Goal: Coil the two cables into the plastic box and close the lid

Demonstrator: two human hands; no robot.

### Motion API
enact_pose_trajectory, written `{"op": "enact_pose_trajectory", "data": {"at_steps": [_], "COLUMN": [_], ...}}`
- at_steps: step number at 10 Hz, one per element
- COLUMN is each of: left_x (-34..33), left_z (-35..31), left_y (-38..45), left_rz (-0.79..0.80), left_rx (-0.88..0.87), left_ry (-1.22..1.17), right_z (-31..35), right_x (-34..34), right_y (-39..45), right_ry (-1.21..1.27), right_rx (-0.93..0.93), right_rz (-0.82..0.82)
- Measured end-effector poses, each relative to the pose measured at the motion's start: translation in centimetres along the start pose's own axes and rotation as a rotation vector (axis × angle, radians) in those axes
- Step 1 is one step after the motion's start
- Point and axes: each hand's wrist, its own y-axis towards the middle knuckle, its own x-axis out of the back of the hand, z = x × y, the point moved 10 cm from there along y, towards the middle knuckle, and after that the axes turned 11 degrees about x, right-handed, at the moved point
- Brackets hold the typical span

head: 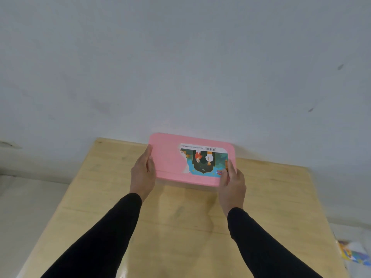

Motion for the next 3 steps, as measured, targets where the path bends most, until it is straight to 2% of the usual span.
{"op": "enact_pose_trajectory", "data": {"at_steps": [1,2,3], "left_x": [-0.2,-0.1,2.0], "left_z": [0.0,-0.9,-0.8], "left_y": [-0.4,0.4,-0.8], "left_rz": [0.026,0.102,0.008], "left_rx": [-0.021,-0.027,-0.066], "left_ry": [0.016,0.064,0.06], "right_z": [0.0,0.4,1.9], "right_x": [0.0,0.0,1.9], "right_y": [-0.3,0.7,-0.4], "right_ry": [0.002,-0.023,-0.079], "right_rx": [-0.01,-0.013,0.024], "right_rz": [0.003,0.097,0.091]}}
